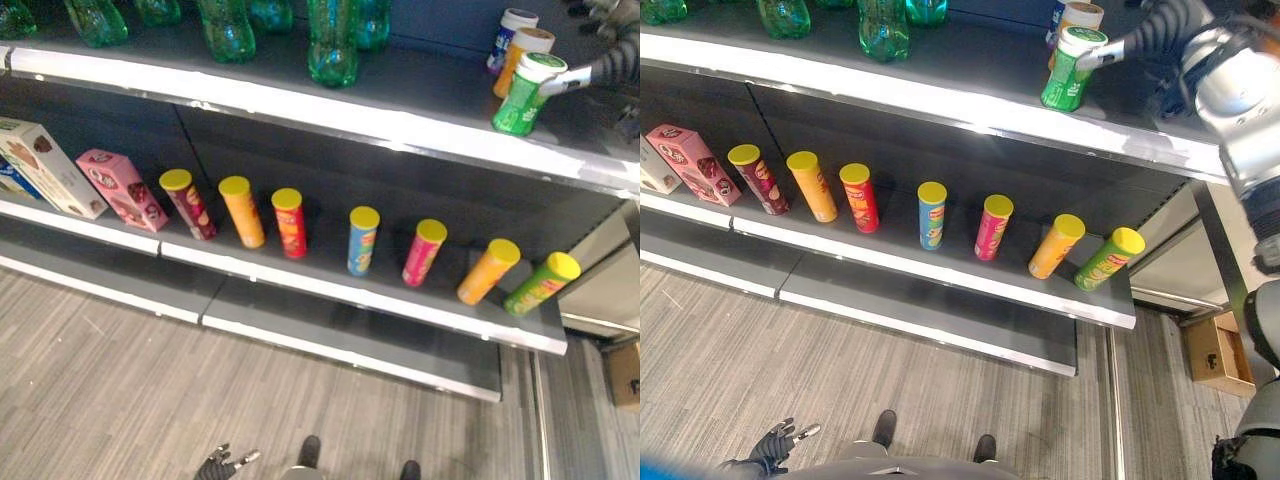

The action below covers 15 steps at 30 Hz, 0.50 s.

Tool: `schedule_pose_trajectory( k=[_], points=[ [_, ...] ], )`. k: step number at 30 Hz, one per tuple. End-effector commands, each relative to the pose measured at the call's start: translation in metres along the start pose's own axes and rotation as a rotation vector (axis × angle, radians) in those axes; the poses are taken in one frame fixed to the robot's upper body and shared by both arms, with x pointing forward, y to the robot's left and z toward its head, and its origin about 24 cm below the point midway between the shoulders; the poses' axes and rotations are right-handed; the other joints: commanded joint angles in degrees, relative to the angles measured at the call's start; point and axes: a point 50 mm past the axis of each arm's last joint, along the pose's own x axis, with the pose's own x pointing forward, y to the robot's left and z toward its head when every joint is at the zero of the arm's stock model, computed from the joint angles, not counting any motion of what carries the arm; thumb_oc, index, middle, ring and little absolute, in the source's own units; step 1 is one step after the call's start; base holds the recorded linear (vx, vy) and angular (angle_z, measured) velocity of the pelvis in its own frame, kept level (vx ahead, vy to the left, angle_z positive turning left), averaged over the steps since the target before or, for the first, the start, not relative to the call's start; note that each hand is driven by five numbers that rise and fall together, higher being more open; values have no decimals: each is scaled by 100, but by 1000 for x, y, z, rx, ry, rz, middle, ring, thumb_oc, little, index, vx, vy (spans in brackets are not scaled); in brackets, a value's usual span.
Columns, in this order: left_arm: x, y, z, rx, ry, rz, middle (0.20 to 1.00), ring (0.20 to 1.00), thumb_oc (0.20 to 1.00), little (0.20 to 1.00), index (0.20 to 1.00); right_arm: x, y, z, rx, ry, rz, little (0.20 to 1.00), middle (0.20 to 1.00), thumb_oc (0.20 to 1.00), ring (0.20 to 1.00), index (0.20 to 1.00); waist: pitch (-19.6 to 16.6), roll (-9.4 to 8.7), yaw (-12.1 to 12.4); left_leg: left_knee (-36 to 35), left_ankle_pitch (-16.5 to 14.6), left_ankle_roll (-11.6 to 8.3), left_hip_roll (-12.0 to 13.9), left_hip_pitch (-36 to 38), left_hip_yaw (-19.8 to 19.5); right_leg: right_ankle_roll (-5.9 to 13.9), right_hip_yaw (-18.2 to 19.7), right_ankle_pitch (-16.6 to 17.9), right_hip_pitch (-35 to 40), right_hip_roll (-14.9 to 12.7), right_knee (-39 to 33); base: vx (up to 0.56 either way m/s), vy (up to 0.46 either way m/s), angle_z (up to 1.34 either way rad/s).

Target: Put the goods on the table back onto the shelves and tidy them up.

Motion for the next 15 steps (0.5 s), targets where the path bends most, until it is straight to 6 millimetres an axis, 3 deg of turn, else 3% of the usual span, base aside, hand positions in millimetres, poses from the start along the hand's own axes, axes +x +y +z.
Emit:
schedule_pose_trajectory(
  k=[1, 4, 6, 11, 12, 13, 15],
  points=[
    [2, 31, 14, 22, -22, 100, 1000, 1000, 1000, 1000, 1000, -5, -36, 36, -31, -175, -173, 1000, 1000, 1000, 1000, 1000, -117, -327, 1, 21, -670, -246, 112, 364, 528, 345, -12, -343, 43, -219, 139, -1, 55, -5],
    [3, 27, 14, 35, -15, 106, 1000, 1000, 1000, 1000, 1000, -26, -29, 63, 9, -362, -184, 1000, 1000, 1000, 1000, 1000, -137, -269, -218, 36, -730, -200, 111, 424, 628, 380, 94, -316, 15, -231, 147, -12, 64, -10],
    [5, 24, 18, 63, -20, 105, 1000, 1000, 1000, 1000, 1000, -46, -12, 73, 41, -464, -139, 1000, 1000, 1000, 1000, 1000, -185, -257, -369, 47, -787, -157, 107, 486, 729, 408, 200, -289, -10, -237, 145, -9, 79, -24],
    [7, 22, 27, 114, -47, 97, 1000, 1000, 1000, 1000, 1000, -75, 16, 69, 91, -493, -47, 1000, 1000, 1000, 1000, 1000, -208, -280, -551, 80, -863, -98, 83, 558, 949, 453, 444, -208, -100, -260, 149, -35, 88, -31],
    [10, 20, 36, 104, -72, 97, 1000, 1000, 1000, 1000, 1000, -84, 35, 60, 142, -464, 22, 1000, 1000, 1000, 1000, 1000, -196, -251, -698, 80, -882, -78, 70, 586, 1071, 484, 608, -131, -189, -272, 145, -54, 109, -27],
    [10, 21, 36, 107, -72, 97, 1000, 1000, 1000, 1000, 1000, -85, 34, 59, 142, -461, 20, 1000, 1000, 1000, 1000, 1000, -199, -263, -674, 80, -883, -78, 71, 587, 1082, 484, 619, -130, -195, -271, 146, -65, 116, -45],
    [11, 19, 41, 97, -90, 94, 1000, 1000, 1000, 1000, 1000, -99, 55, 41, 260, -389, 79, 1000, 1000, 1000, 1000, 1000, -162, -246, -827, 84, -884, -59, 53, 585, 1253, 531, 789, -45, -304, -289, 141, -76, 106, -56]
  ],
)
